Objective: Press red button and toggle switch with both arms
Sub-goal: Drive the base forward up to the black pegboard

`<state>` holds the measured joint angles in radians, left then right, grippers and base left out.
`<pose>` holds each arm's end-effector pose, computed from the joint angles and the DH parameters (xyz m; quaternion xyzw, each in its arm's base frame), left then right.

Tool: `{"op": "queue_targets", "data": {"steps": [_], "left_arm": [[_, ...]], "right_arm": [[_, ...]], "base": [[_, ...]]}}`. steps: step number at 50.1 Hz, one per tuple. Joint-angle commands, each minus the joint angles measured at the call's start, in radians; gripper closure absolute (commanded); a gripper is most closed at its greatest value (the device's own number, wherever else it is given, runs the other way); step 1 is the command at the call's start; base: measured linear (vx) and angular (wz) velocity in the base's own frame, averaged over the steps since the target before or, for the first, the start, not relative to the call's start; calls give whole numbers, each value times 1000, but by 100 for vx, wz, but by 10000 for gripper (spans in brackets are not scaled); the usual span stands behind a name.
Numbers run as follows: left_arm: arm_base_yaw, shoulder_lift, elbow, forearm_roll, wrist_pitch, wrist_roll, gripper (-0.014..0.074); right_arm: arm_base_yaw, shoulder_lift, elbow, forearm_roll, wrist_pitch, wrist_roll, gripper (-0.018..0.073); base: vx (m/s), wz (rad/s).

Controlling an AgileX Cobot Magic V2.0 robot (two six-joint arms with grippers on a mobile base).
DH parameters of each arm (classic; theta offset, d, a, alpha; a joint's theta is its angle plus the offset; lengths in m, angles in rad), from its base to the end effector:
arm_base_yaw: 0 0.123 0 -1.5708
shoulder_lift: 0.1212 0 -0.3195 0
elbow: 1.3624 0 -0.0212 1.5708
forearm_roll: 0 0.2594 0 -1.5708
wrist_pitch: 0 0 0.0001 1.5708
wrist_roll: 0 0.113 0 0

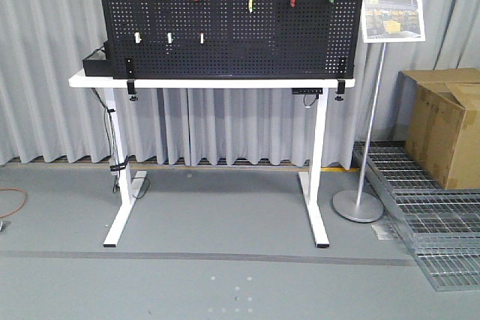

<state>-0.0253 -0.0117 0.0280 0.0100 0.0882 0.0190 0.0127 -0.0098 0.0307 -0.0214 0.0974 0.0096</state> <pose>0.0526 -0.0012 0.1954 0.0190 0.7129 0.0016 0.7010 0.0528 0.0004 0.1932 -0.0080 0.7180 -0.0004 0.6960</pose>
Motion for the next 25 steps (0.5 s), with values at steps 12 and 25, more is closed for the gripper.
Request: {"op": "queue_targets", "data": {"steps": [12, 25], "left_arm": [[1, -4, 33, -10, -80, -4, 595], [1, -4, 33, -10, -80, -4, 595]], "right_arm": [[-6, -16, 11, -4, -79, -2, 562], [-6, -16, 11, -4, -79, -2, 562]], "base": [[0, 0], [0, -1]]}}
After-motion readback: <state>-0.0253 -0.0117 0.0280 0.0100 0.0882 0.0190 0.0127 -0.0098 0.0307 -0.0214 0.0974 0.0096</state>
